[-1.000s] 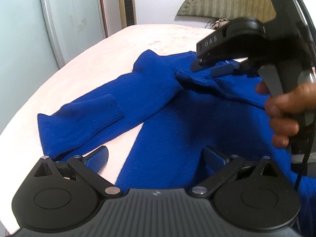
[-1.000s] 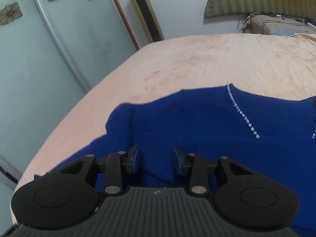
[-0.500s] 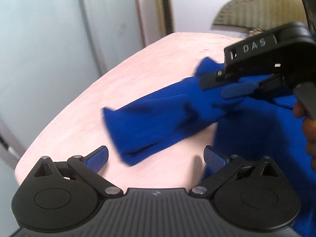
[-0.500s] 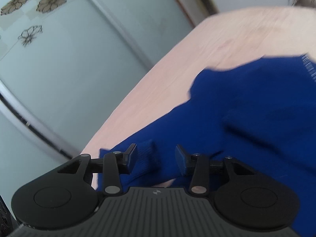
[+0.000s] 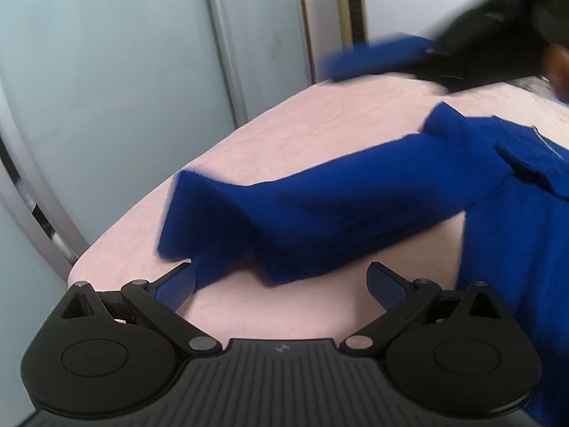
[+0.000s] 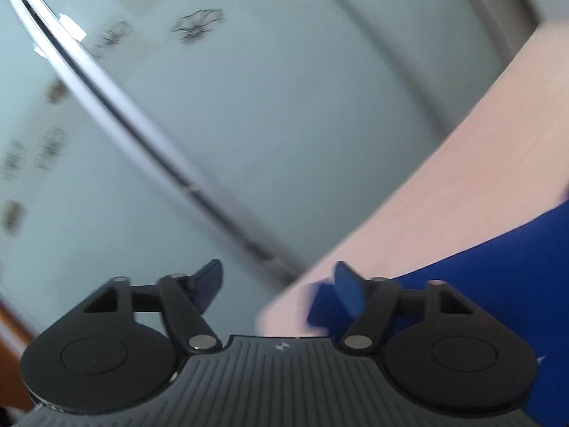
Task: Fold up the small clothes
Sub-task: 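Move the left gripper to the other sleeve cuff and close on it, then lift the held sleeve with the left gripper and carry it over the sweater body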
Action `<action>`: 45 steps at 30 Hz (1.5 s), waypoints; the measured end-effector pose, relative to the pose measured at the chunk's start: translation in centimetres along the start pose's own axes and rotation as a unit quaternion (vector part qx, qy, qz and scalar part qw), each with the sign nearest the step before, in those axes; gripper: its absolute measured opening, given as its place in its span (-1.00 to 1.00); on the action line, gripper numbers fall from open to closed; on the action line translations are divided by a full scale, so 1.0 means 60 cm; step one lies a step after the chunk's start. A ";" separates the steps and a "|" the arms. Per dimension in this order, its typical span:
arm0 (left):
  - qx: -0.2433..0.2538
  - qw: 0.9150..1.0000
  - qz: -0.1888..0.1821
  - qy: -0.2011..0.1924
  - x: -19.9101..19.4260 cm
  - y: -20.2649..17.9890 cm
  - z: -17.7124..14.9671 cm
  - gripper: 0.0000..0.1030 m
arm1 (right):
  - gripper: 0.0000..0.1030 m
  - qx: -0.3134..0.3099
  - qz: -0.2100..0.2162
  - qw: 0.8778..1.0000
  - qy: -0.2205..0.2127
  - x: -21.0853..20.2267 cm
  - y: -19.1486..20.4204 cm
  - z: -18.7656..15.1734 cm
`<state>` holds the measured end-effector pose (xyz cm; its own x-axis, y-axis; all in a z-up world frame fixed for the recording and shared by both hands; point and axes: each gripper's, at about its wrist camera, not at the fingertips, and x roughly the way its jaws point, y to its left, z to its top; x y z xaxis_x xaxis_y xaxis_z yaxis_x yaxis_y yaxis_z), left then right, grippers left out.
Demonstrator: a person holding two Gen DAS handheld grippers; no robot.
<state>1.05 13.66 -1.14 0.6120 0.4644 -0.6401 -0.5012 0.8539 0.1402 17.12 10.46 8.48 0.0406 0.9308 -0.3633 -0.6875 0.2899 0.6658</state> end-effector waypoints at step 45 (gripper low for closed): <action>-0.396 0.916 -0.061 -0.036 0.055 0.262 0.055 -0.90 | 0.50 0.067 -0.202 0.977 -0.027 -0.147 -0.084 -0.160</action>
<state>-2.81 29.36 1.44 0.7175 0.4152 -0.5594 -0.6953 0.4757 -0.5387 13.30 -1.35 2.07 0.3299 0.7435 -0.5816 -0.5067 0.6593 0.5554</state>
